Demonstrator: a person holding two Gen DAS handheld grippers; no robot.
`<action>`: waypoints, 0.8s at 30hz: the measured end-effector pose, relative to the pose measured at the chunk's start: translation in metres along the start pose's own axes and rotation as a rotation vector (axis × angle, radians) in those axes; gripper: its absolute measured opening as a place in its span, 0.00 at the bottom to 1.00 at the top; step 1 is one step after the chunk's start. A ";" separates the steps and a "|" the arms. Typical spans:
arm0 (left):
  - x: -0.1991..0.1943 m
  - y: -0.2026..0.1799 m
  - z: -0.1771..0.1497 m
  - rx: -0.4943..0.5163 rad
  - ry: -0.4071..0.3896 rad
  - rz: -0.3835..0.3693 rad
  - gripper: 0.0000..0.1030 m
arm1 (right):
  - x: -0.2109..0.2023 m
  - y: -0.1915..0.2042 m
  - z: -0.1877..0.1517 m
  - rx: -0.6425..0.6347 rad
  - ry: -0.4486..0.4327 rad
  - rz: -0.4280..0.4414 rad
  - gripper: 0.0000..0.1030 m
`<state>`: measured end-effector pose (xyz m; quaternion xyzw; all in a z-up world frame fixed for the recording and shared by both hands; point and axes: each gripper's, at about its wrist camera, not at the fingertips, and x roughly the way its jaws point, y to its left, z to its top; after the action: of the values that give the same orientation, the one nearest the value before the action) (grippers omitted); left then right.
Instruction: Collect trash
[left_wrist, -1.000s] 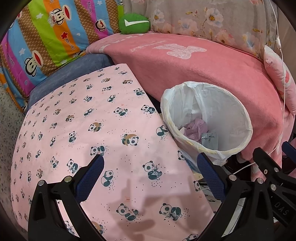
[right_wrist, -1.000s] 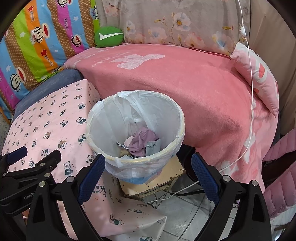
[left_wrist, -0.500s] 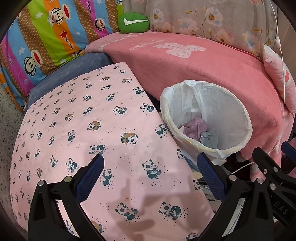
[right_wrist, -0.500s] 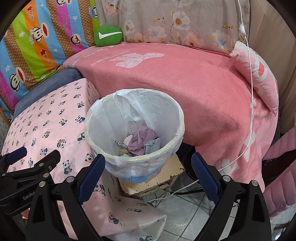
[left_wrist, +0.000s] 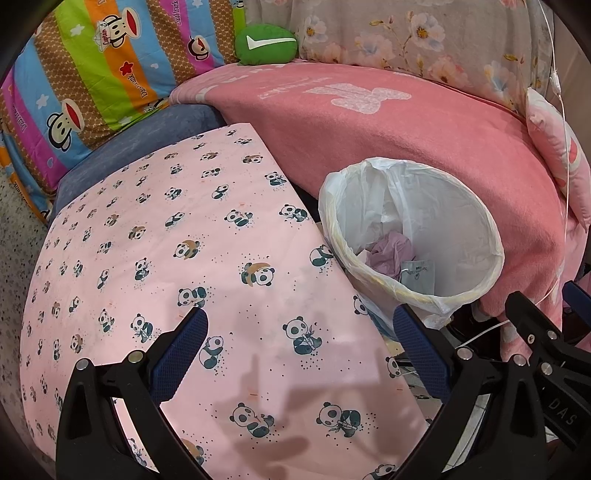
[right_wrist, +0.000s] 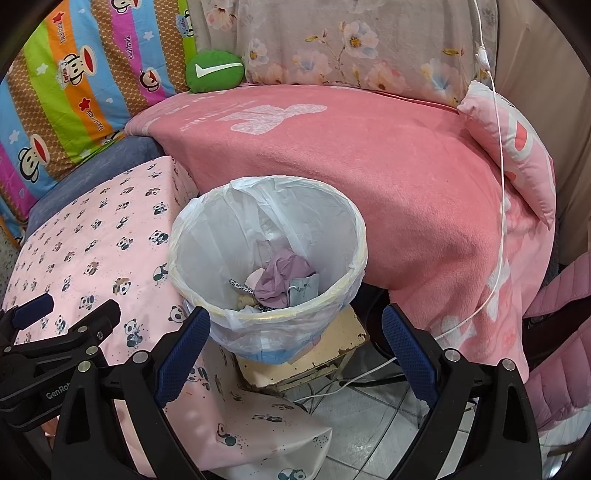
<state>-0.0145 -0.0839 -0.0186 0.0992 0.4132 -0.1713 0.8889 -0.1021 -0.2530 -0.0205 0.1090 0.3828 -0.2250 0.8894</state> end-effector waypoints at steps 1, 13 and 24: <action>0.000 0.000 0.000 0.000 0.000 -0.001 0.93 | 0.000 0.000 -0.001 0.001 0.001 -0.001 0.90; 0.002 -0.001 -0.002 0.002 0.004 -0.001 0.93 | 0.000 -0.001 -0.001 0.001 0.001 0.000 0.90; 0.002 0.000 -0.001 0.013 0.006 -0.014 0.93 | 0.000 -0.003 -0.002 0.007 0.004 0.001 0.90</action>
<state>-0.0141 -0.0843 -0.0203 0.1024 0.4154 -0.1798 0.8858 -0.1050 -0.2550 -0.0224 0.1127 0.3838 -0.2259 0.8883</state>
